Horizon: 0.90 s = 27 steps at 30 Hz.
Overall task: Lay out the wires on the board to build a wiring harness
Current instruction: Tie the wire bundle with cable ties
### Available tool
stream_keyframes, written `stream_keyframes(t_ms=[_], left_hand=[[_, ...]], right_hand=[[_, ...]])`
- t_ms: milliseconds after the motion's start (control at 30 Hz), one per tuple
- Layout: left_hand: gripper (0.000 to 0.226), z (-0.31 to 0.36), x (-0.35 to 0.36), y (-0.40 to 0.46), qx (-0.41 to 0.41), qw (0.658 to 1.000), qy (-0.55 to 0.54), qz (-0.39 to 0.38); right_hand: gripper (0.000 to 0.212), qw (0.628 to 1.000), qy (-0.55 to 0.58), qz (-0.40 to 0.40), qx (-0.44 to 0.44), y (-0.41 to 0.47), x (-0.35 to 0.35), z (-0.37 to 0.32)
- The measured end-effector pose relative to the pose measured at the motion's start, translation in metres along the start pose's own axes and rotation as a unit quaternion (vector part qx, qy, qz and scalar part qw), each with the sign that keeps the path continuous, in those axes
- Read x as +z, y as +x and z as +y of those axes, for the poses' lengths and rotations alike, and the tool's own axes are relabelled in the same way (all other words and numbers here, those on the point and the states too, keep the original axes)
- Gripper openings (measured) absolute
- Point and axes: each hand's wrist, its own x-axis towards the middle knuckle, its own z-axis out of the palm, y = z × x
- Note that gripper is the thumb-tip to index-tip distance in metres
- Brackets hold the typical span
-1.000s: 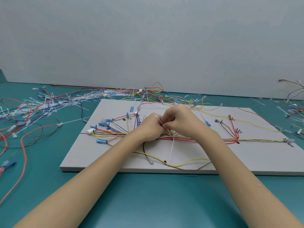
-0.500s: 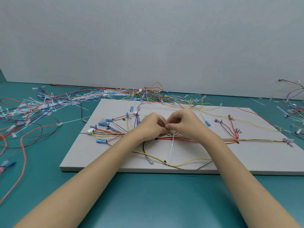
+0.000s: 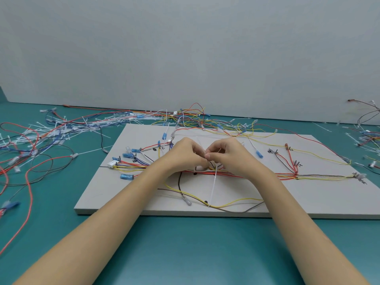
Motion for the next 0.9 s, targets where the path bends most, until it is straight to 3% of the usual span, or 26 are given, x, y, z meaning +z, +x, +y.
stream_keyframes(t_ms=[367, 533, 767, 900], left_hand=[[0.011, -0.001, 0.005, -0.002, 0.007, 1.000, -0.015, 0.003], [0.014, -0.001, 0.007, 0.000, 0.001, 1.000, -0.013, 0.000], [0.016, -0.001, 0.010, 0.000, 0.010, 1.000, -0.004, 0.019], [0.015, -0.001, 0.013, -0.003, 0.025, 0.999, -0.007, 0.033]], right_hand=[[0.013, 0.999, 0.035, 0.027, 0.021, -0.006, -0.004, 0.001], [0.009, 0.996, -0.061, 0.017, 0.061, -0.014, -0.024, 0.019], [0.008, 0.995, -0.097, 0.017, 0.026, -0.011, -0.010, 0.017], [0.007, 0.997, -0.064, 0.022, 0.022, -0.014, -0.009, 0.021]])
